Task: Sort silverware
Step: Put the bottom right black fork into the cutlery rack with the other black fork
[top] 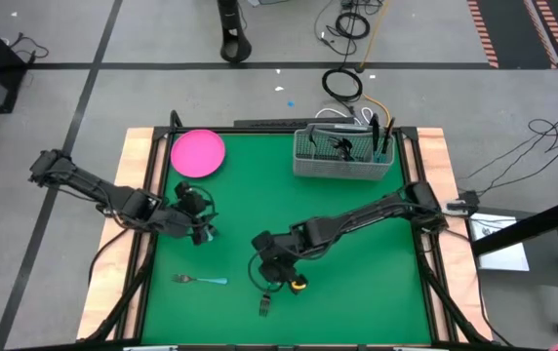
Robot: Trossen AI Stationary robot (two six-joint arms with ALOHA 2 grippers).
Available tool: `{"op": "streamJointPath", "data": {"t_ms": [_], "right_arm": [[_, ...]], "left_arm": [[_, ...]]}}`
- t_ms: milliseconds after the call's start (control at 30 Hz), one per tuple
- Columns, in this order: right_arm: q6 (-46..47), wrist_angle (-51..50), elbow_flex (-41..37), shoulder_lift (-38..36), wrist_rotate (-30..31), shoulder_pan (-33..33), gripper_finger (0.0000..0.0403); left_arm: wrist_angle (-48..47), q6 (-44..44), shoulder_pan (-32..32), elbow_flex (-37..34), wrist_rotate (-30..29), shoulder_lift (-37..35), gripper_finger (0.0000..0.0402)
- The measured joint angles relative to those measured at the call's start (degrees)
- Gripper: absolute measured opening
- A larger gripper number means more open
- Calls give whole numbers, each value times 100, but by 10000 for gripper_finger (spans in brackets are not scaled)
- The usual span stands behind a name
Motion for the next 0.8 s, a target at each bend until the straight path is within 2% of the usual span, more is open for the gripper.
{"op": "streamJointPath", "data": {"t_ms": [200, 400, 567, 800], "right_arm": [[-942, -279, 12, 241, -288, 33, 118], [-1106, -166, 10, 492, -635, 31, 118], [-1303, 326, 10, 636, -630, 31, 118], [-1436, 370, 10, 764, -634, 23, 118]], "left_arm": [[-263, -264, 225, 0, 61, 13, 161], [-245, -265, 228, 0, 69, 24, 161], [-247, -265, 226, 0, 71, 26, 161], [-257, -222, 226, 0, 71, 46, 161]]}}
